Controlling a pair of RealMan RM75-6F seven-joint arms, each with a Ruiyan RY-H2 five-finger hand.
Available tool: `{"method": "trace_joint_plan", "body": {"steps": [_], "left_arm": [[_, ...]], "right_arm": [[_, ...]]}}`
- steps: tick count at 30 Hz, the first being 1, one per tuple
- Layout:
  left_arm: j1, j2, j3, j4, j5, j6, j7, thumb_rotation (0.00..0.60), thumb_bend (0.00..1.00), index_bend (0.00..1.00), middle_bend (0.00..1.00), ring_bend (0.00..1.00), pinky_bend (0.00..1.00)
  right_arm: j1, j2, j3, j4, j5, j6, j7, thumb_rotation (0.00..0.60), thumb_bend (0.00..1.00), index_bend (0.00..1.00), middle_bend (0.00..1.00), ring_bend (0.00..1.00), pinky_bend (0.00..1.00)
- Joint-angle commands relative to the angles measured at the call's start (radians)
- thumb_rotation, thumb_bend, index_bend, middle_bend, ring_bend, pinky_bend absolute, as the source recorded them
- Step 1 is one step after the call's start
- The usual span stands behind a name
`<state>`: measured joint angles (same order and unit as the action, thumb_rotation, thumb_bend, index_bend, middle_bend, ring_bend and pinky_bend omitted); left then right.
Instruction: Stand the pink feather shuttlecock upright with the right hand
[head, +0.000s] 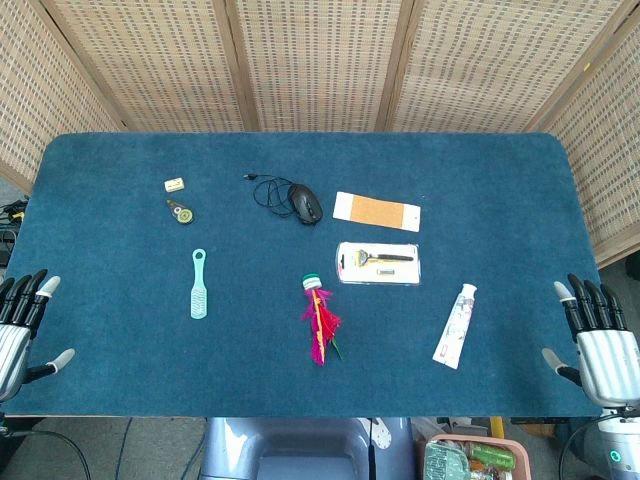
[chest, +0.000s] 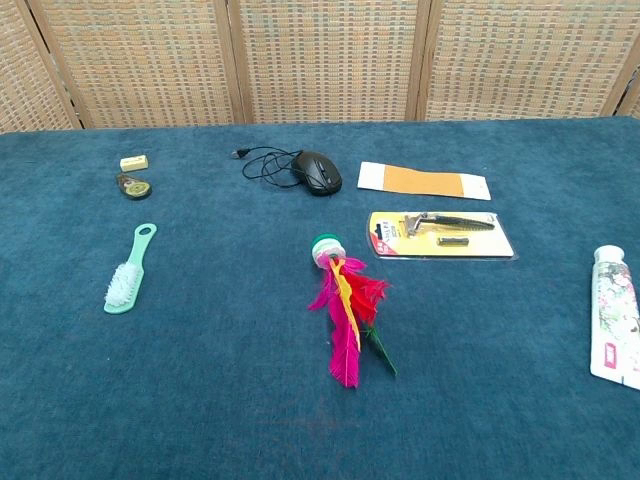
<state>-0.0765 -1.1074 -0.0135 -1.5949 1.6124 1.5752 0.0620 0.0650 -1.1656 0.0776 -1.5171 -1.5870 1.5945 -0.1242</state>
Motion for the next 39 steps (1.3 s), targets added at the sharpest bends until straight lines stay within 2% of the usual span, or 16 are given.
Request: {"method": "trace_joint_plan", "body": {"steps": [1,5,8,14,17,22,26,30,34,39], "left_arm": [[-0.001,0.001,0.000,-0.002,-0.001,-0.003,-0.002,0.600,0.00,0.00,0.00,0.00,0.00],[-0.002,0.000,0.000,0.001,-0.006,-0.010,-0.009,0.600,0.00,0.00,0.00,0.00,0.00],[-0.004,-0.005,-0.003,0.002,-0.008,-0.012,-0.004,0.600,0.00,0.00,0.00,0.00,0.00],[-0.014,-0.018,-0.017,0.005,-0.040,-0.036,0.022,0.600,0.00,0.00,0.00,0.00,0.00],[-0.018,-0.023,-0.023,0.005,-0.055,-0.046,0.032,0.600,0.00,0.00,0.00,0.00,0.00],[-0.027,-0.032,-0.036,0.006,-0.097,-0.077,0.043,0.600,0.00,0.00,0.00,0.00,0.00],[-0.033,-0.038,-0.042,0.007,-0.122,-0.096,0.057,0.600,0.00,0.00,0.00,0.00,0.00],[-0.036,-0.042,-0.044,0.008,-0.131,-0.101,0.069,0.600,0.00,0.00,0.00,0.00,0.00],[-0.038,-0.046,-0.048,0.009,-0.144,-0.106,0.077,0.600,0.00,0.00,0.00,0.00,0.00],[-0.045,-0.047,-0.051,0.010,-0.155,-0.120,0.084,0.600,0.00,0.00,0.00,0.00,0.00]], "right_arm": [[0.003,-0.001,-0.003,-0.004,-0.001,-0.009,0.017,0.600,0.00,0.00,0.00,0.00,0.00],[0.020,-0.003,-0.009,-0.011,-0.011,-0.038,0.039,0.600,0.00,0.00,0.00,0.00,0.00],[0.064,0.001,-0.021,-0.013,-0.067,-0.079,0.076,0.600,0.00,0.00,0.00,0.00,0.00],[0.278,0.006,-0.048,0.050,-0.317,-0.209,0.270,0.600,0.00,0.00,0.00,0.00,0.00],[0.343,-0.016,-0.050,0.092,-0.376,-0.233,0.306,0.600,0.00,0.00,0.00,0.00,0.00],[0.486,-0.072,-0.035,0.114,-0.458,-0.332,0.290,0.600,0.00,0.02,0.00,0.00,0.01],[0.580,-0.119,-0.026,0.136,-0.476,-0.417,0.255,0.600,0.00,0.08,0.00,0.00,0.03],[0.645,-0.171,-0.036,0.178,-0.490,-0.475,0.233,0.600,0.05,0.12,0.00,0.00,0.05],[0.697,-0.215,-0.045,0.218,-0.516,-0.515,0.148,0.600,0.13,0.13,0.00,0.00,0.05],[0.739,-0.257,-0.054,0.211,-0.507,-0.557,0.104,0.600,0.17,0.14,0.00,0.00,0.05]]}}
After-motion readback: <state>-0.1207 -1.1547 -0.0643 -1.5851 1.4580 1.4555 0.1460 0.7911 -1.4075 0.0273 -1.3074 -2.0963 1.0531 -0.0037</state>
